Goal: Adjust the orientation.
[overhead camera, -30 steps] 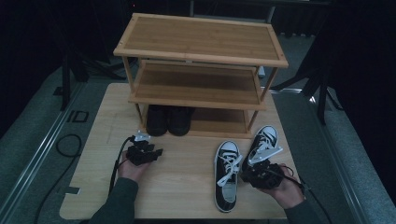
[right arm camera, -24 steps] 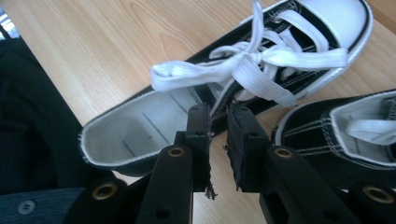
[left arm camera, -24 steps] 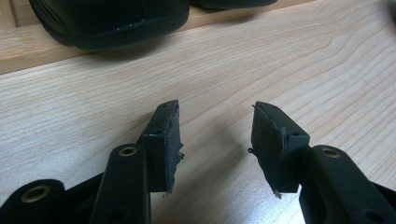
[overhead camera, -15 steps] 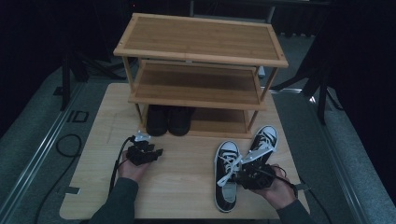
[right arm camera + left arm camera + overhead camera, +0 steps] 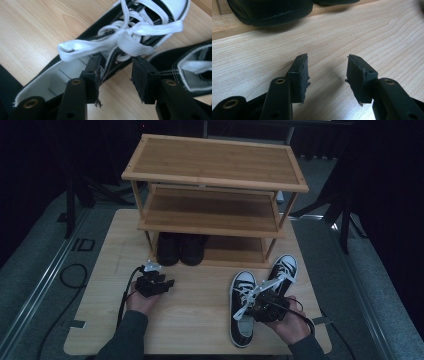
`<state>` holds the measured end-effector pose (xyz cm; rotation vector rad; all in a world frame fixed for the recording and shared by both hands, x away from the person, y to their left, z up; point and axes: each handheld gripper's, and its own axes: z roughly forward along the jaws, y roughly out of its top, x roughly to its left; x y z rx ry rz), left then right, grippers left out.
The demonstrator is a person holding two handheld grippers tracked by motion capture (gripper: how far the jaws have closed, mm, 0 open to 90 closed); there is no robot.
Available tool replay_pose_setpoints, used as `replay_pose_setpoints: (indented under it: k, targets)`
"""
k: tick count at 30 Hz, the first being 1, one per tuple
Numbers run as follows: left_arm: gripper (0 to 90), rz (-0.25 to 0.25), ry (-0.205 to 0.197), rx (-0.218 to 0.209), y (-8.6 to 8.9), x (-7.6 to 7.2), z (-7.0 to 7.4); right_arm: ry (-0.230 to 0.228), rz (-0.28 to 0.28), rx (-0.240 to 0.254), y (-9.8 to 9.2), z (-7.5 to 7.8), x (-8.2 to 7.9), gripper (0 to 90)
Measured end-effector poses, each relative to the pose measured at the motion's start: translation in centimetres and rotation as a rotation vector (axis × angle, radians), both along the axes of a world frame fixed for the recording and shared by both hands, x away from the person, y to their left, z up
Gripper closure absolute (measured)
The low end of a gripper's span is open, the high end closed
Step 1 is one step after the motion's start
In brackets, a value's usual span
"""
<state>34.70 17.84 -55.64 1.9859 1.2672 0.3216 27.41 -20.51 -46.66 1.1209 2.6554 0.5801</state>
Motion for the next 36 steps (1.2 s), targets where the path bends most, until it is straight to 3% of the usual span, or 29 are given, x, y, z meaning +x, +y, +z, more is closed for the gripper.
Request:
replay_pose_setpoints:
  k: [5,10,14,17,18,21,29,33,36]
  targets:
    - [51.9,0.0,-0.001,0.0,0.0,0.0,0.0,0.076,-0.003,0.041,0.0,-1.6,1.0,62.0]
    - [52.0,-0.001,0.0,-0.004,0.0,0.0,0.0,0.039,0.012,0.032,0.1,-2.0,1.5,71.4]
    - [52.0,-0.001,-0.005,-0.004,0.0,0.1,-0.1,-0.03,0.047,-0.019,0.1,-1.9,2.3,79.8]
    - [52.0,0.0,-0.006,-0.002,-0.1,0.0,-0.1,-0.029,0.046,-0.019,0.1,-1.9,2.5,80.6]
    - [52.0,0.0,-0.005,-0.004,-0.1,0.1,-0.1,-0.03,0.065,-0.014,0.2,-1.9,3.3,82.3]
    - [51.9,-0.001,-0.007,-0.003,-0.1,0.1,-0.1,0.001,0.067,-0.014,0.4,-2.0,4.1,81.6]
    - [52.0,-0.003,-0.005,-0.007,0.0,0.1,-0.1,0.043,0.011,-0.013,0.6,-2.0,4.4,78.4]
    - [51.9,-0.003,-0.005,-0.005,0.0,0.1,-0.1,0.047,0.011,-0.027,0.7,-1.9,4.6,83.6]
    - [52.0,-0.003,-0.004,-0.009,0.0,0.1,-0.1,0.064,0.008,-0.007,0.5,-1.8,4.7,84.6]
